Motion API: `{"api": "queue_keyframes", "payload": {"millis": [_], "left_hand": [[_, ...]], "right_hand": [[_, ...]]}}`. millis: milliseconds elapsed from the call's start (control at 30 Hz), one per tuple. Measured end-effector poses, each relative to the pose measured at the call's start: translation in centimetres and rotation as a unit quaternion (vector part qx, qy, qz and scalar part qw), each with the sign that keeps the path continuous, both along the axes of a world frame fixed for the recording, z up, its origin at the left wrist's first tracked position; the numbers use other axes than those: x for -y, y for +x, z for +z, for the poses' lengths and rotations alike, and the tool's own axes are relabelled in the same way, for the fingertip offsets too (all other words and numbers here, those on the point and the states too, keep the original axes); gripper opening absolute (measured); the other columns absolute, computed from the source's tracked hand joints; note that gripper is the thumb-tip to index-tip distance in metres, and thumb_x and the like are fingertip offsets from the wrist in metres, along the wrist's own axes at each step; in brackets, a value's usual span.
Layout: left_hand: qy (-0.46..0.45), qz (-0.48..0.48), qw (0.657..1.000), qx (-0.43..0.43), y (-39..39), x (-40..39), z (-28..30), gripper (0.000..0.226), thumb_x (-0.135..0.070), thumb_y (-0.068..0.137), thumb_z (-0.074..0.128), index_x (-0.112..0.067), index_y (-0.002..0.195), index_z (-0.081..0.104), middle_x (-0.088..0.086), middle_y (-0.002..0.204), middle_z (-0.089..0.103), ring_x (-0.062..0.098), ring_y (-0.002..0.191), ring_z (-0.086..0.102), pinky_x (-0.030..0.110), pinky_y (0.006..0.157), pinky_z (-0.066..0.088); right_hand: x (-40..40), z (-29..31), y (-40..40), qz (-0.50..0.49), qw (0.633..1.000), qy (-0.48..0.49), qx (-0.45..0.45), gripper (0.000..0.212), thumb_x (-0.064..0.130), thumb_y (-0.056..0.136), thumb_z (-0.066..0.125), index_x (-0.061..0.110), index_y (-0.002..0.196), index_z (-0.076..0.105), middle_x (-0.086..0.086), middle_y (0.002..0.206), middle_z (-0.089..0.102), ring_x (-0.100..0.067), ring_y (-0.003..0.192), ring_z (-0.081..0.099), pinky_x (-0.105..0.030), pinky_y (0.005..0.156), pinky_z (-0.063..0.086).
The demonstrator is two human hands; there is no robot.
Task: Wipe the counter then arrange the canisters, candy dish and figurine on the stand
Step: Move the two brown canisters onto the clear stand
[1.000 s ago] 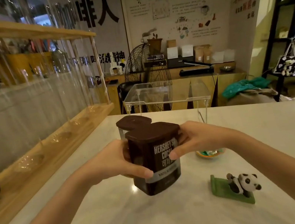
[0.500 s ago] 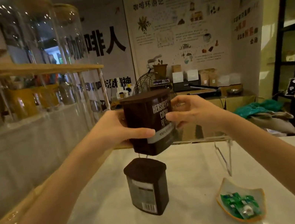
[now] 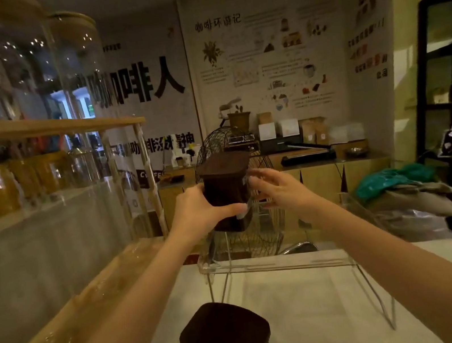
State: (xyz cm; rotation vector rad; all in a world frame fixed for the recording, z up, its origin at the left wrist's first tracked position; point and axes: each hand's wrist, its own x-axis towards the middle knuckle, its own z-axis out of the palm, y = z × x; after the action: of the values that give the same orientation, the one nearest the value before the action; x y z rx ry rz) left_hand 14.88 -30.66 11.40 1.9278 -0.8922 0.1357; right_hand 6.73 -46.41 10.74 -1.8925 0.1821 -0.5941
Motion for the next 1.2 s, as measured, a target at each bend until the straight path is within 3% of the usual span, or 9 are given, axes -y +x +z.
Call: {"api": "queue_keyframes", "payload": {"millis": [200,333,433,500,633,800,967,1067,1200], "left_hand": [[0.014,0.045,0.999,0.014,2.8,2.8,-1.9,0.068,-0.046,0.058,0.079,-0.012,0.114,0.061,0.006,0.115,0.068,0.019,0.105,0.062,0.027,0.081,0.05],[0.029,0.063,0.998,0.01,3.6,3.8,-3.5,0.066,-0.046,0.059,0.078,-0.012,0.113,0.06,0.007,0.112,0.069,0.019,0.103,0.063,0.027,0.078,0.051],[0.029,0.066,0.997,0.004,3.8,3.9,-4.1,0.067,-0.045,0.06,0.078,-0.011,0.115,0.059,0.007,0.114,0.068,0.02,0.105,0.062,0.028,0.081,0.051],[0.028,0.065,0.998,-0.001,3.9,3.9,-4.1,0.067,-0.045,0.061,0.078,-0.011,0.116,0.059,0.008,0.115,0.068,0.021,0.105,0.062,0.03,0.084,0.052],[0.032,0.068,0.997,0.002,3.6,3.9,-4.0,0.066,-0.045,0.062,0.078,-0.011,0.116,0.059,0.009,0.115,0.068,0.021,0.106,0.062,0.032,0.085,0.052],[0.038,0.077,0.996,0.004,3.3,3.8,-3.9,0.067,-0.045,0.063,0.077,-0.011,0.117,0.058,0.009,0.117,0.067,0.022,0.108,0.061,0.029,0.083,0.05],[0.061,0.084,0.995,0.004,3.4,3.9,-3.6,0.066,-0.044,0.063,0.077,-0.008,0.116,0.058,0.01,0.117,0.066,0.023,0.108,0.061,0.026,0.078,0.046],[0.083,0.09,0.992,0.023,3.4,4.0,-3.5,0.066,-0.046,0.064,0.076,-0.007,0.114,0.059,0.011,0.115,0.067,0.024,0.106,0.061,0.025,0.075,0.045],[0.109,0.087,0.99,0.037,3.8,4.1,-3.7,0.07,-0.052,0.065,0.072,-0.007,0.116,0.056,0.012,0.114,0.066,0.026,0.104,0.061,0.028,0.072,0.046]], "right_hand": [[0.9,-1.2,3.2,-0.03,0.999,0.031,-0.032,0.044,0.036,0.09,0.051,0.011,0.125,0.046,-0.009,0.122,0.058,-0.025,0.108,0.06,-0.041,0.093,0.051],[1.2,-1.9,4.1,-0.001,0.997,0.059,-0.042,0.041,0.026,0.092,0.048,0.006,0.129,0.044,-0.004,0.113,0.055,-0.015,0.092,0.059,-0.023,0.073,0.052],[1.4,-2.6,4.4,0.015,0.996,0.073,-0.049,0.04,0.023,0.094,0.045,0.006,0.13,0.045,-0.009,0.122,0.056,-0.012,0.092,0.058,-0.014,0.064,0.051],[1.3,-2.8,4.5,0.016,0.996,0.075,-0.055,0.042,0.027,0.094,0.044,0.009,0.132,0.044,-0.005,0.125,0.055,-0.015,0.103,0.057,-0.016,0.071,0.05],[1.1,-3.2,4.8,0.01,0.994,0.066,-0.086,0.05,0.037,0.094,0.042,0.019,0.14,0.035,-0.006,0.143,0.044,-0.025,0.128,0.045,-0.037,0.102,0.039],[0.8,-3.3,4.6,-0.001,0.994,0.057,-0.095,0.05,0.035,0.093,0.044,0.017,0.139,0.035,-0.008,0.142,0.045,-0.027,0.127,0.045,-0.04,0.103,0.038],[0.1,-3.5,4.1,-0.039,0.994,-0.017,-0.1,0.048,0.033,0.089,0.051,0.007,0.129,0.046,-0.013,0.132,0.053,-0.027,0.119,0.051,-0.045,0.103,0.043],[-0.4,-3.5,3.3,-0.037,0.989,-0.087,-0.114,0.04,0.031,0.089,0.051,0.007,0.12,0.054,-0.012,0.124,0.059,-0.026,0.114,0.054,-0.039,0.098,0.045],[-1.2,-3.6,1.5,-0.021,0.973,-0.178,-0.147,0.042,0.028,0.09,0.05,0.012,0.129,0.048,-0.01,0.127,0.057,-0.025,0.116,0.053,-0.034,0.095,0.045]]}}
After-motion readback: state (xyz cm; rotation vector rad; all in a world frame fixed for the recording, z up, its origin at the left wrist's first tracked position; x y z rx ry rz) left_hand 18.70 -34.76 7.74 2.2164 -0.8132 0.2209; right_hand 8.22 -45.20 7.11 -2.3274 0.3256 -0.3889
